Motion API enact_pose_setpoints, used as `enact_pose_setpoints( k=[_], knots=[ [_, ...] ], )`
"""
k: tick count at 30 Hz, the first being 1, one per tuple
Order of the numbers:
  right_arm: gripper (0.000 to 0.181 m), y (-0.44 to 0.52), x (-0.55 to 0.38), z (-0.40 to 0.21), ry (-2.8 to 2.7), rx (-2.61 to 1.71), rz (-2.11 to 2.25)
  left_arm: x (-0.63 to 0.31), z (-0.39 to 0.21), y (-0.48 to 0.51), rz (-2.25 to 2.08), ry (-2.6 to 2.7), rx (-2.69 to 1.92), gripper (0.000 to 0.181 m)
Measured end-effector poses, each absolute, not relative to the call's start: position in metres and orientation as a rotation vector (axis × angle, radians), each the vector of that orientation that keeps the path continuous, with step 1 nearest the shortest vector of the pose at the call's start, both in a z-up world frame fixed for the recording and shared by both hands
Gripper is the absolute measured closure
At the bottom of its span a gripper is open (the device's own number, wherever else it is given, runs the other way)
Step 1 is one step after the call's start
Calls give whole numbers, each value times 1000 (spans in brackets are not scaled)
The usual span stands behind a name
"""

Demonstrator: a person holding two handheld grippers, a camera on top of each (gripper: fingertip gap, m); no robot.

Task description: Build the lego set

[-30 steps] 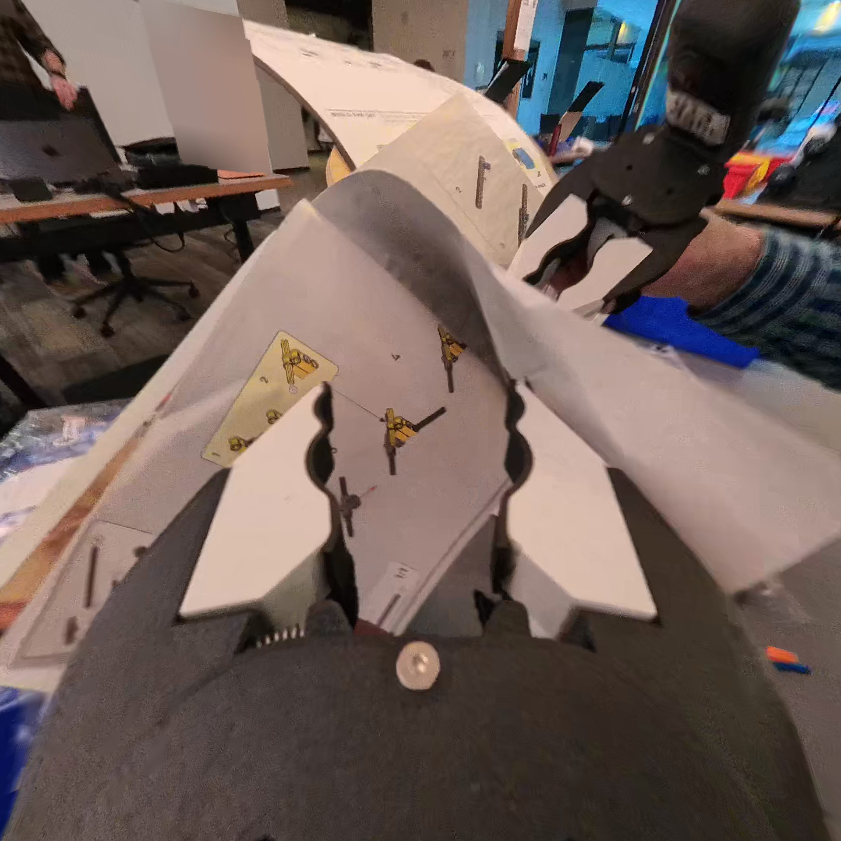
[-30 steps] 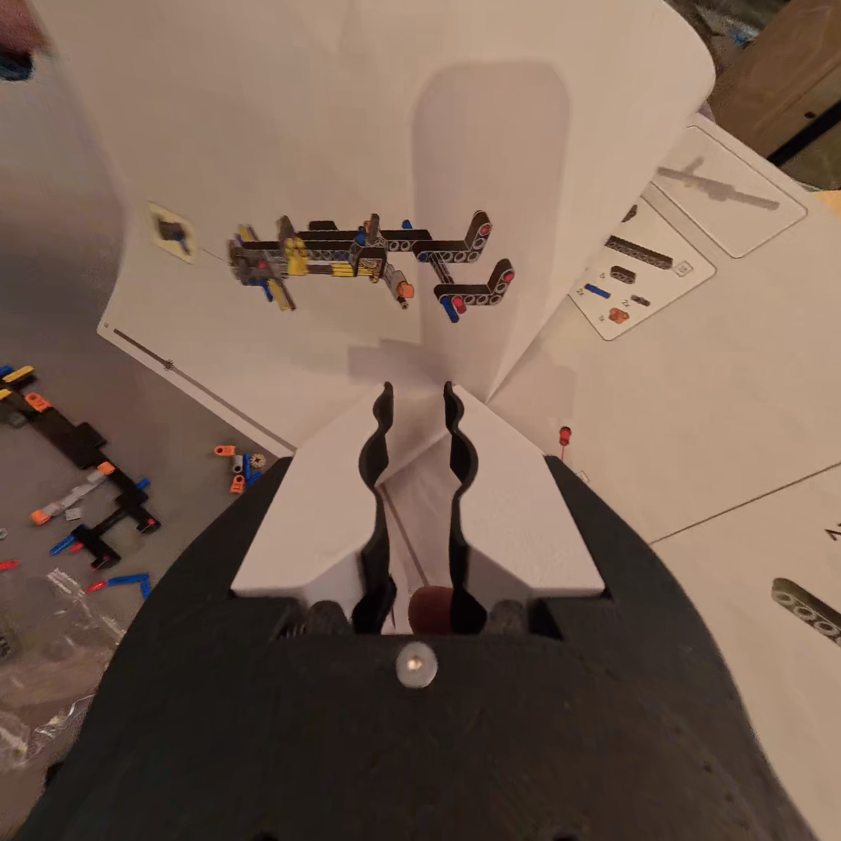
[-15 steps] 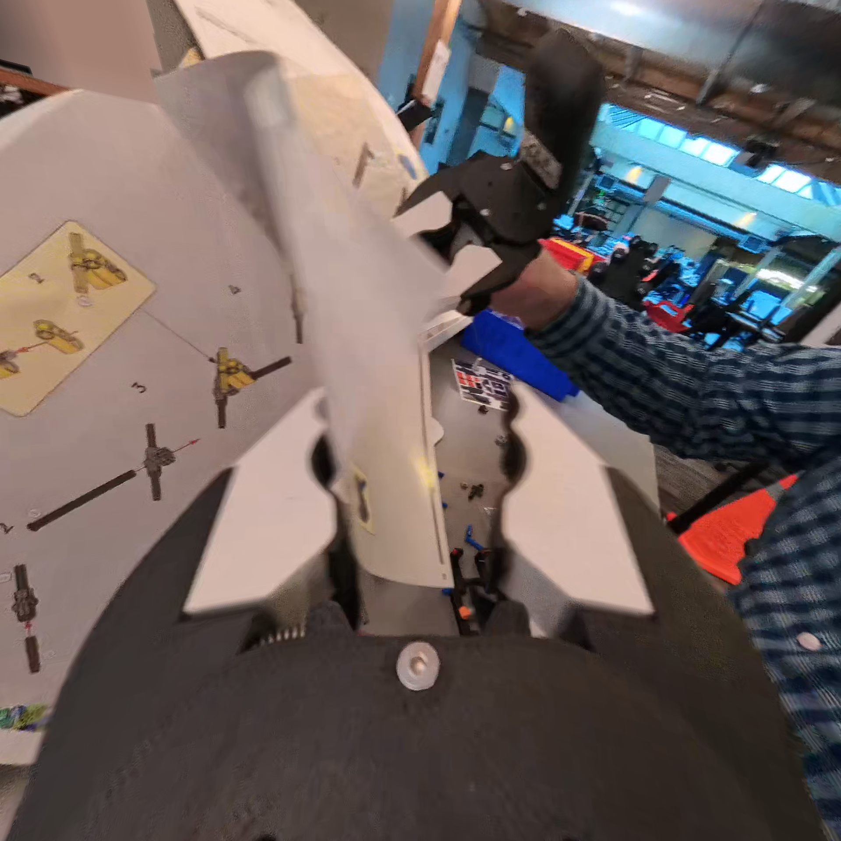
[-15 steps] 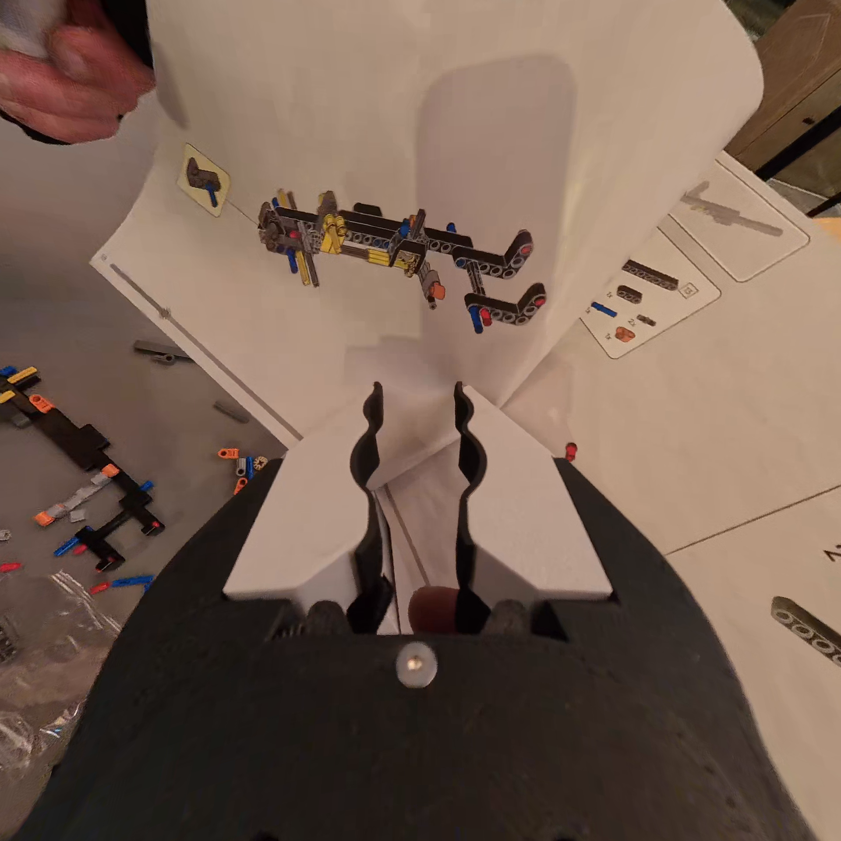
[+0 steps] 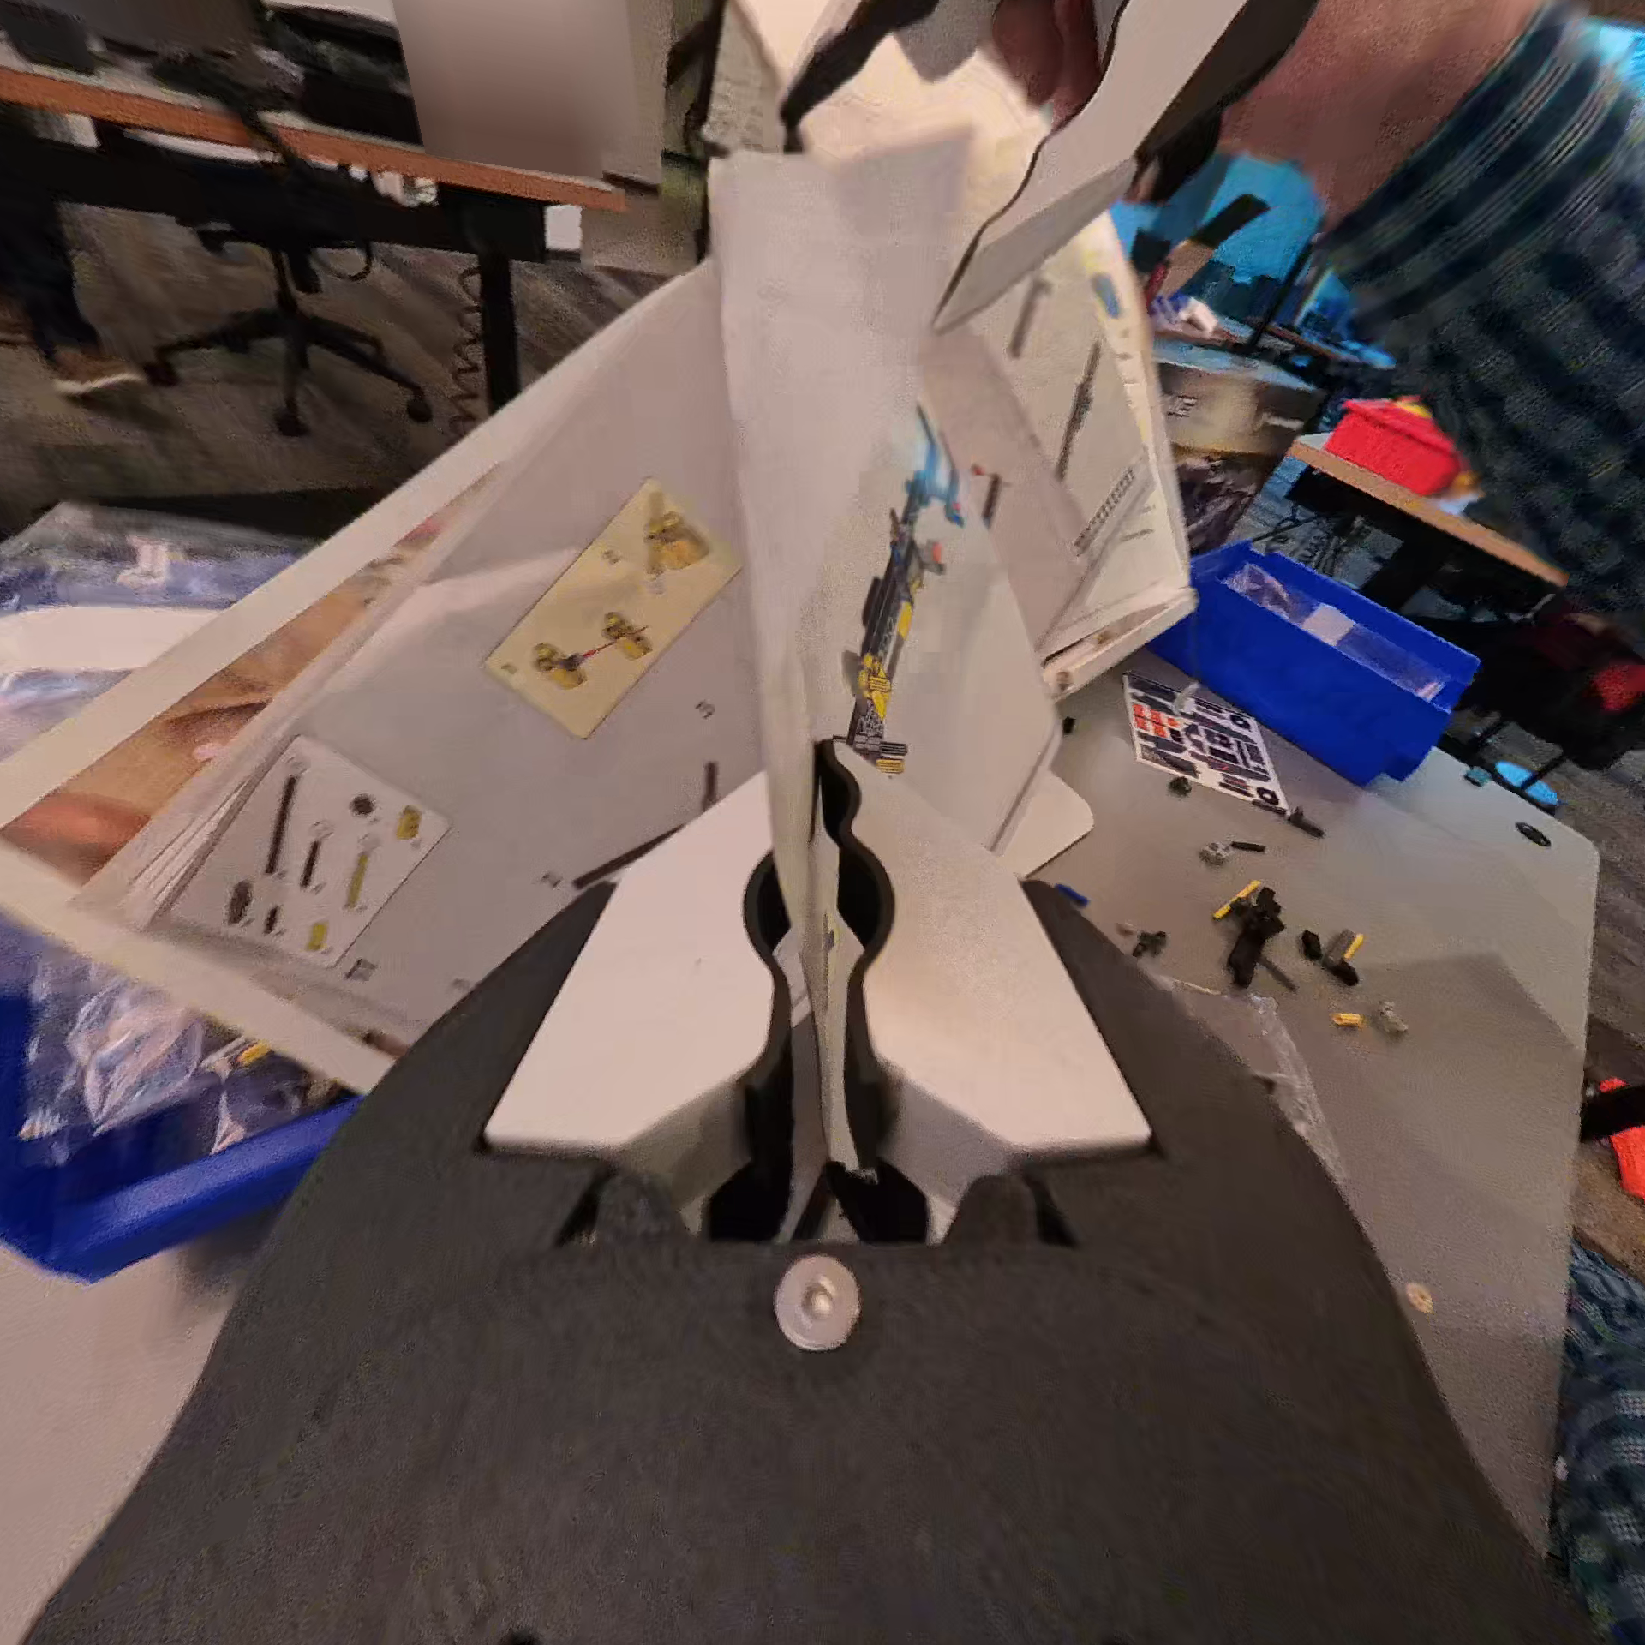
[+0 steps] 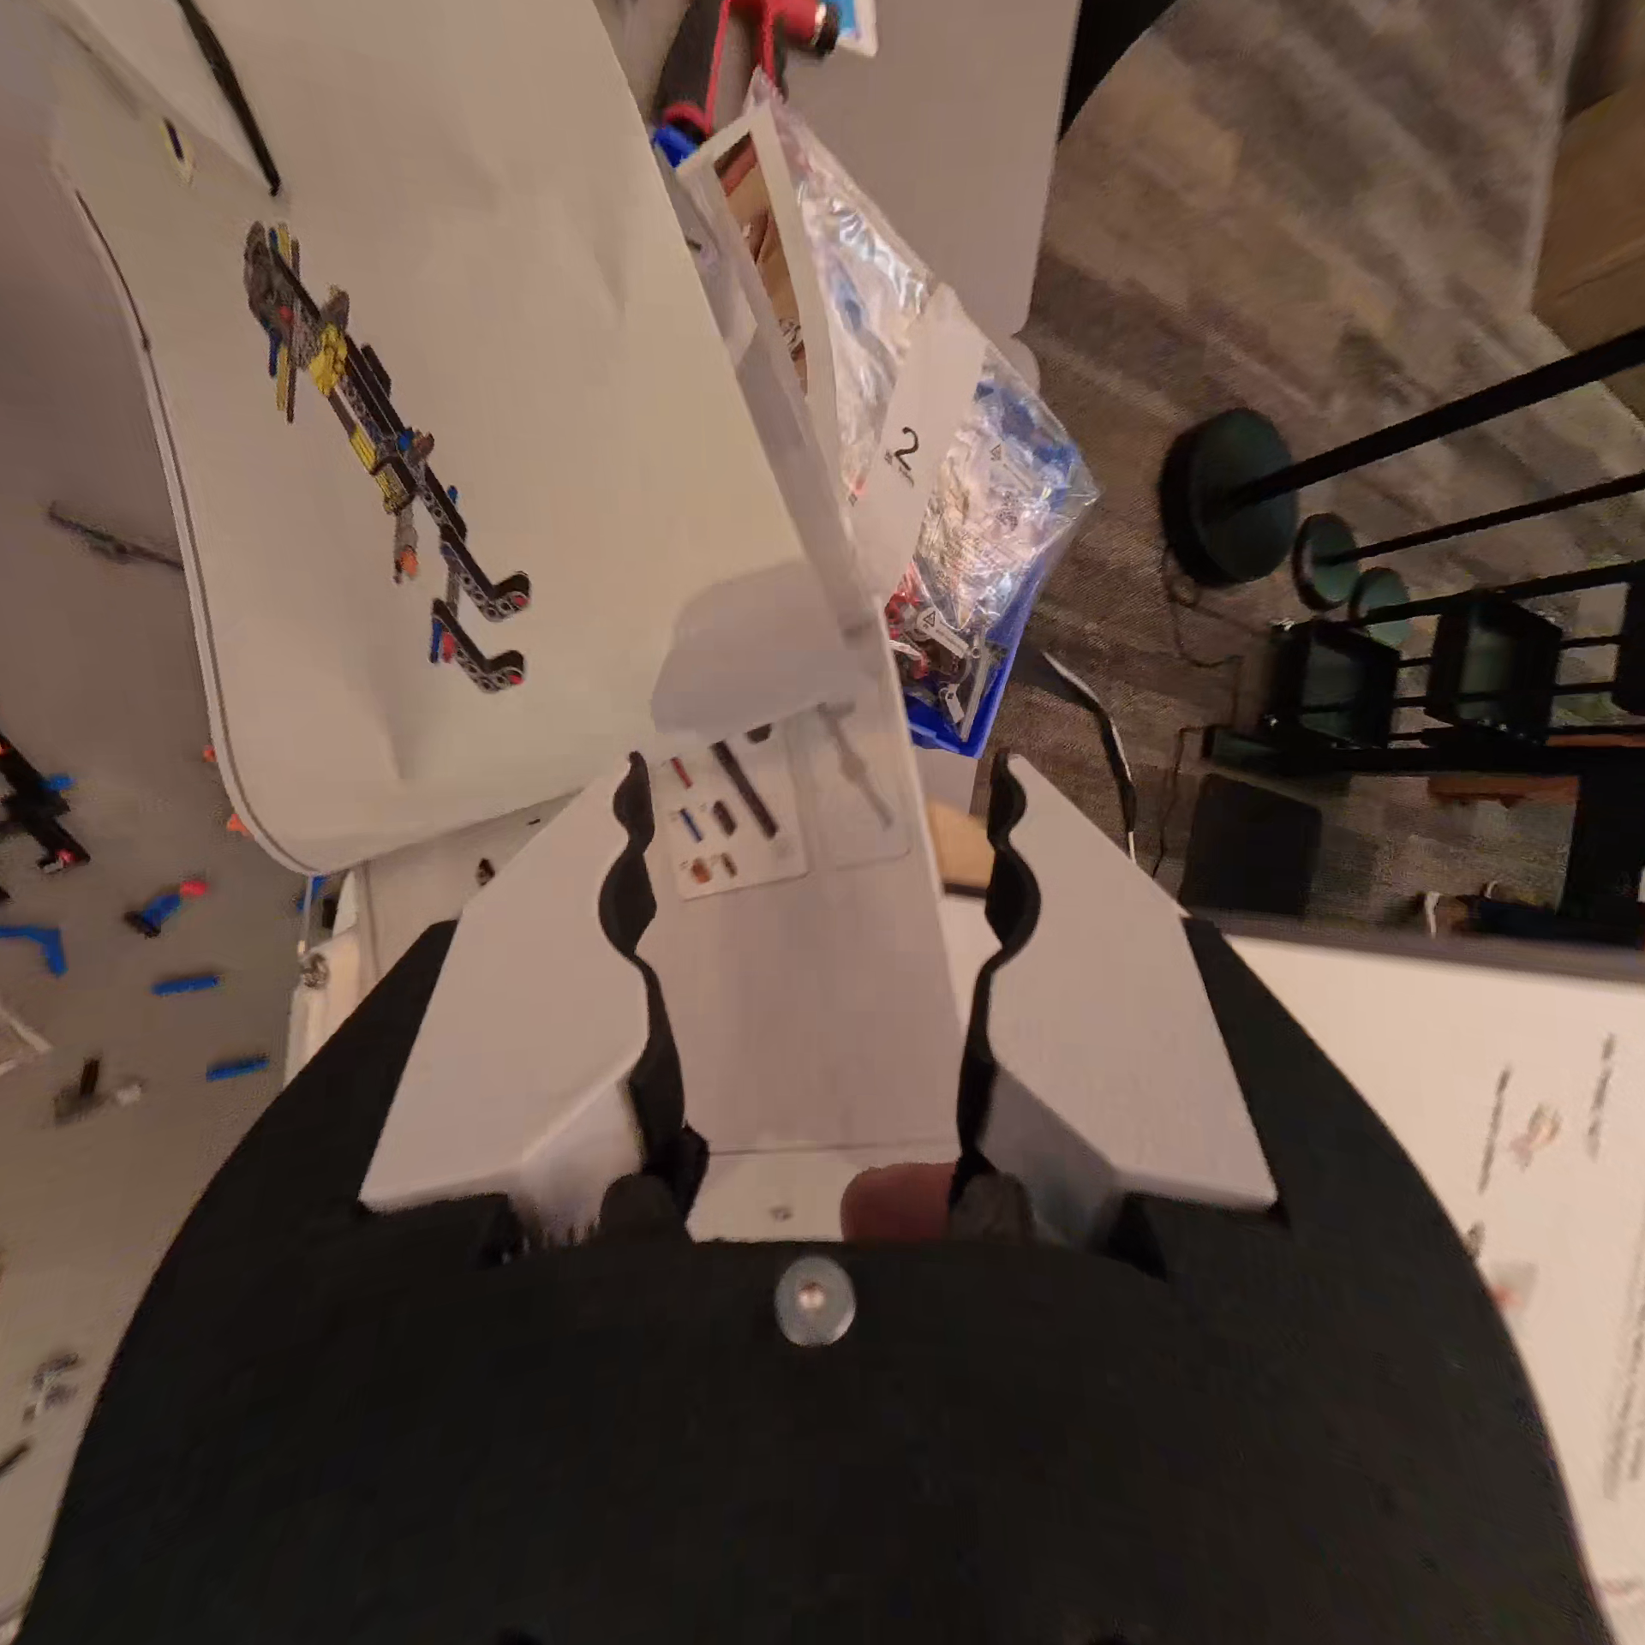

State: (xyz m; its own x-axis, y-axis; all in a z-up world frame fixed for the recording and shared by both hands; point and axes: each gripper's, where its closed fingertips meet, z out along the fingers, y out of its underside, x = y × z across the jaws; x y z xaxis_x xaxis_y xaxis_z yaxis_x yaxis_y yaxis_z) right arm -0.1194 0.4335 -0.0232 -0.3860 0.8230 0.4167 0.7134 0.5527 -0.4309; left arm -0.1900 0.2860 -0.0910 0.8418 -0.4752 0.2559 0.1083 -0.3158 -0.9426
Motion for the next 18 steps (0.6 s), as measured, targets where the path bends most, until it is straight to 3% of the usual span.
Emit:
enact_pose_setpoints(
  k=[11, 18],
  knots=[
    [154, 442, -135, -58, -2594, -1399, 154, -230, -134, 297, -607, 150, -1832, 181],
    [154, 438, -133, -49, -2512, -1294, 44, -240, -134, 305, -554, 139, -1819, 181]
  ],
)
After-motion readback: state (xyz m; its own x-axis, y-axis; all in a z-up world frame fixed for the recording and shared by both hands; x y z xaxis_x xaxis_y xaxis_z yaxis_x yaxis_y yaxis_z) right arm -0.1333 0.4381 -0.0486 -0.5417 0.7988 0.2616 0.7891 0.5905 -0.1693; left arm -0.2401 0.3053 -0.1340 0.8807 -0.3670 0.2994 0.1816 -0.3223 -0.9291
